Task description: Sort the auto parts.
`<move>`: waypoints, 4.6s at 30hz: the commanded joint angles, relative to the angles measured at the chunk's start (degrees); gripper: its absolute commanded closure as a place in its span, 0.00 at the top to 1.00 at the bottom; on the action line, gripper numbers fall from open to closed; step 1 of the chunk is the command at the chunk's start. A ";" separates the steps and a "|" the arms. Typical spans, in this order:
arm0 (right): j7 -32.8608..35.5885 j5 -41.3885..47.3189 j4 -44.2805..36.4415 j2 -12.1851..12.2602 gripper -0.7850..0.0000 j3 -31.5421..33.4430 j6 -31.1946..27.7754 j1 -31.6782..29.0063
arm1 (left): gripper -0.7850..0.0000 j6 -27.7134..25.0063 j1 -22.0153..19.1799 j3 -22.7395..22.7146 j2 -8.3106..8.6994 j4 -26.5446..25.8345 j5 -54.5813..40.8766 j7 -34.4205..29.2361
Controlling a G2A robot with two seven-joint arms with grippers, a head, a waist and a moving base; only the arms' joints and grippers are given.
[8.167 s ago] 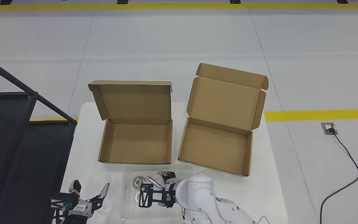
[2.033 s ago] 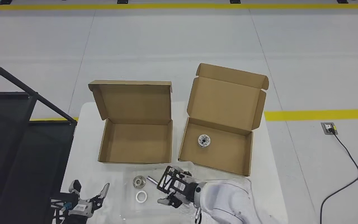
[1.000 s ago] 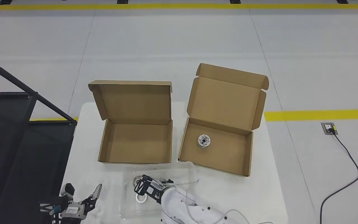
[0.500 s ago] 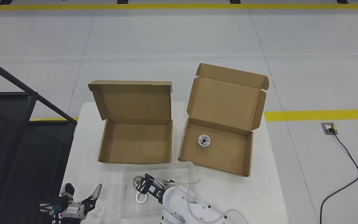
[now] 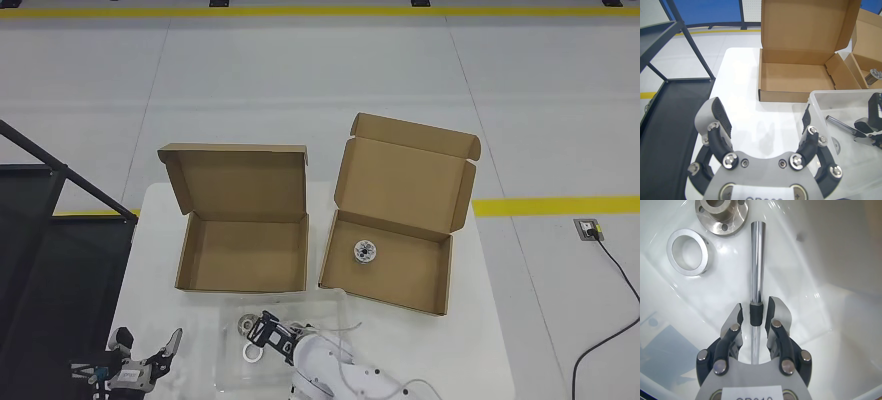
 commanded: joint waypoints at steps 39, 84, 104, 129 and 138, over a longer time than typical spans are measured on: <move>-45.11 30.70 -29.76 11.37 0.00 52.03 -57.38 -21.21 | 1.00 0.00 0.00 0.00 0.00 0.00 0.00 0.00; -12.94 25.00 -1.99 24.28 0.00 37.36 -19.17 1.73 | 1.00 0.00 0.00 0.00 0.00 0.00 0.00 0.00; -11.04 26.17 14.14 21.20 0.42 28.52 -18.72 10.66 | 1.00 0.00 0.00 0.00 0.00 0.00 0.00 0.00; -17.71 27.68 -28.51 24.67 1.00 34.85 -27.39 -9.60 | 1.00 0.15 -0.88 -0.18 -0.27 0.92 0.19 -0.23; -9.59 24.78 -33.88 22.19 1.00 21.20 -21.94 -4.49 | 1.00 -3.28 0.07 -2.47 -0.33 2.66 -0.72 0.33</move>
